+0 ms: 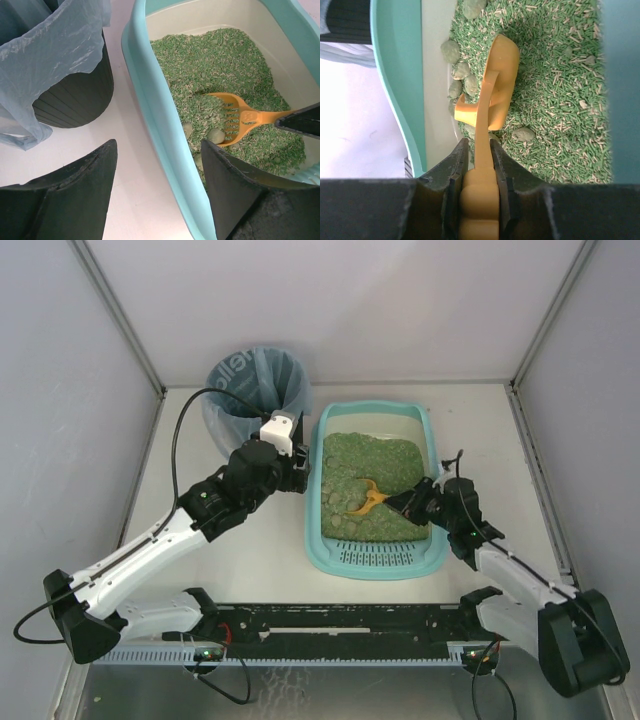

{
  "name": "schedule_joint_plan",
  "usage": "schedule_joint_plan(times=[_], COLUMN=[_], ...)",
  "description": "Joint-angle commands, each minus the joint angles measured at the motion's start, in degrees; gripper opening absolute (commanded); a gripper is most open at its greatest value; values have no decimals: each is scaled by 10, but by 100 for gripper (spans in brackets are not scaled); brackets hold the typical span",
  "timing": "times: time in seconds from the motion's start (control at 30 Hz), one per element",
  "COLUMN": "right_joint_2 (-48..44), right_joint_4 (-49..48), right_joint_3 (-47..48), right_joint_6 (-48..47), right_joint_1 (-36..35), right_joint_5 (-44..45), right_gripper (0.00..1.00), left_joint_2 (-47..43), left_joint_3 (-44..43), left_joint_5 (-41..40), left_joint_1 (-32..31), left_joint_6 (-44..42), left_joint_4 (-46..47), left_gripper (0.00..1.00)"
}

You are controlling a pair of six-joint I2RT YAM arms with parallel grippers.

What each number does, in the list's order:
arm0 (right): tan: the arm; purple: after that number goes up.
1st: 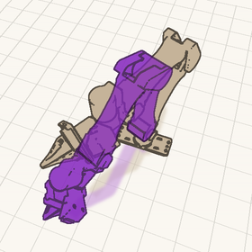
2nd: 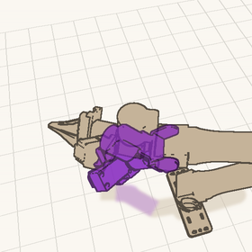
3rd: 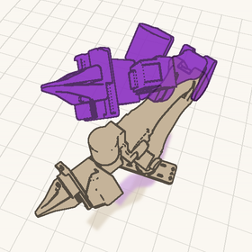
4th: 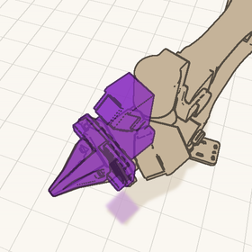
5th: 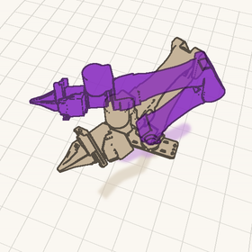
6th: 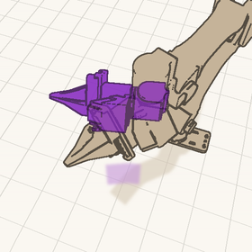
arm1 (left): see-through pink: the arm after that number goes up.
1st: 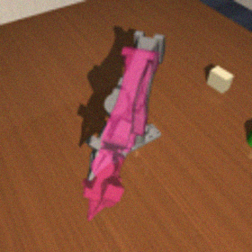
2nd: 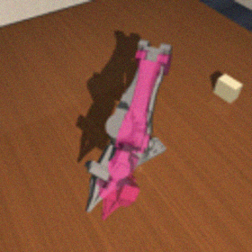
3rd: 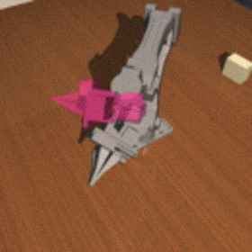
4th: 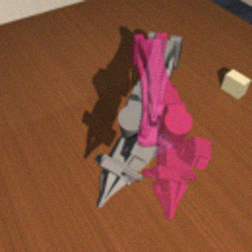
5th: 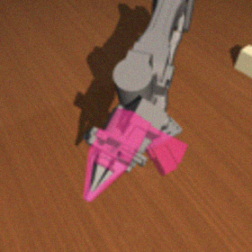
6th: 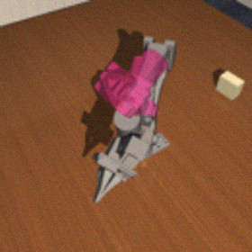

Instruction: Clean the litter box

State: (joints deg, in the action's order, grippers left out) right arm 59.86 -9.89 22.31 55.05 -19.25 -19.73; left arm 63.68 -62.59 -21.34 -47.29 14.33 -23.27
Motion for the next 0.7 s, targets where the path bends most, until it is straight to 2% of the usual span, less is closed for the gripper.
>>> schedule_joint_plan(times=[0.0,0.37,0.47,0.53,0.67], right_joint_2=[-70,-149,-163,-157,-113], right_joint_4=[-90,-136,-158,-202,-266], right_joint_3=[-26,-65,-82,-95,-80], right_joint_6=[46,78,102,141,155], right_joint_1=[38,127,175,179,182], right_joint_5=[-39,-121,-144,-149,-217], right_gripper=[0,0,0,0,0], left_joint_2=[-12,-12,-16,-21,-21], left_joint_3=[-11,-11,-9,-6,-5], left_joint_5=[-6,-3,-5,-8,-8], left_joint_1=[4,4,4,4,4], left_joint_6=[-11,-9,-9,-9,-9], left_joint_4=[18,18,21,24,26], left_gripper=[72,72,72,72,72])
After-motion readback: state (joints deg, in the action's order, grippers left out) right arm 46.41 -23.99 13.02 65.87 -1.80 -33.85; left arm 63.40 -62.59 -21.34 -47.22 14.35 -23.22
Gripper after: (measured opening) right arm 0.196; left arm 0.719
